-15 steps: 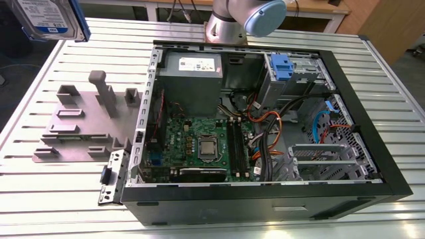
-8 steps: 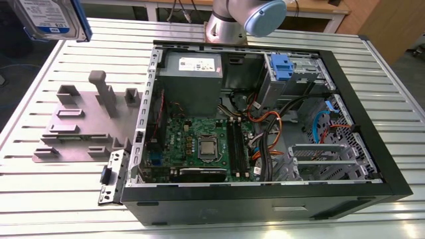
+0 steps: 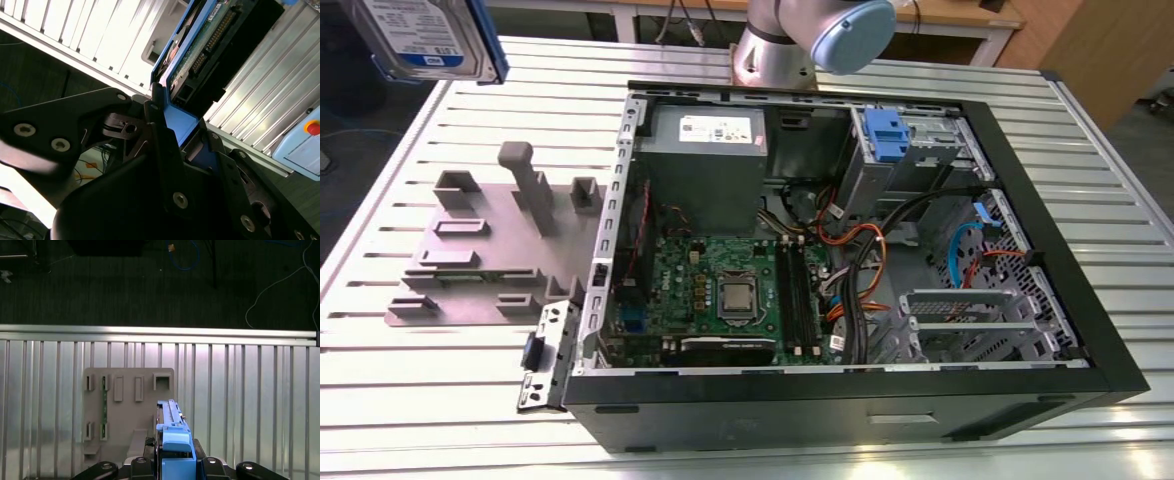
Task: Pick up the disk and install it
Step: 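Pick up the disk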
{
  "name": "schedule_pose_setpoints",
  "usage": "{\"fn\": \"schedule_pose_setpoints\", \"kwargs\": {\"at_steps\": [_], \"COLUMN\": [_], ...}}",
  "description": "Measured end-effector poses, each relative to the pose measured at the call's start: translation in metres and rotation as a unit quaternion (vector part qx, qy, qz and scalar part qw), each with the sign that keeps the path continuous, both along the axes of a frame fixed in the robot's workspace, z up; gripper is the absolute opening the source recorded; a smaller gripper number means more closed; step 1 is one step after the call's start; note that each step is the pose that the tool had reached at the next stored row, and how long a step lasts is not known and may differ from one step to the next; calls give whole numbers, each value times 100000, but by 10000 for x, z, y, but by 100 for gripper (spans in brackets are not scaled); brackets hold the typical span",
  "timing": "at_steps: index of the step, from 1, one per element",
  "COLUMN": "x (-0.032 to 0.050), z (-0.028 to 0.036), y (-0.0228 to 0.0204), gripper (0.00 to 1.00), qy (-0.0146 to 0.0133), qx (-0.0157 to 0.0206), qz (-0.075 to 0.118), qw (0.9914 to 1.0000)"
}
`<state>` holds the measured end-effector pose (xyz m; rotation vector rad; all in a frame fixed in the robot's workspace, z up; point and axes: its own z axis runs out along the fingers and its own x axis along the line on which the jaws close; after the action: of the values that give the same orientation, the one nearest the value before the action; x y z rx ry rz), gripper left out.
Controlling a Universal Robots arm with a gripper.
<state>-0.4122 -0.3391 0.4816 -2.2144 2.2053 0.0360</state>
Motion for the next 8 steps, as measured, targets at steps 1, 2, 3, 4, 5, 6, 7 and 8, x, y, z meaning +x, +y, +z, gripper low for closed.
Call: {"fn": "schedule_pose_setpoints", "kwargs": {"at_steps": [1, 2, 3, 4, 5, 6, 7, 8], "x": [4, 8, 12, 16, 20, 24, 28, 34], "z": [0, -1, 0, 0, -1, -1, -1, 0], "y": [0, 0, 0, 0, 0, 0, 0, 0], "gripper": [36, 36, 36, 36, 36, 36, 36, 36], "qy": [0, -5, -1, -2, -4, -5, -4, -1], "qx": [1, 2, 0, 1, 3, 2, 2, 2], "qz": [9, 16, 28, 37, 48, 60, 68, 82], "qw": [100000, 100000, 100000, 100000, 100000, 100000, 100000, 100000]}}
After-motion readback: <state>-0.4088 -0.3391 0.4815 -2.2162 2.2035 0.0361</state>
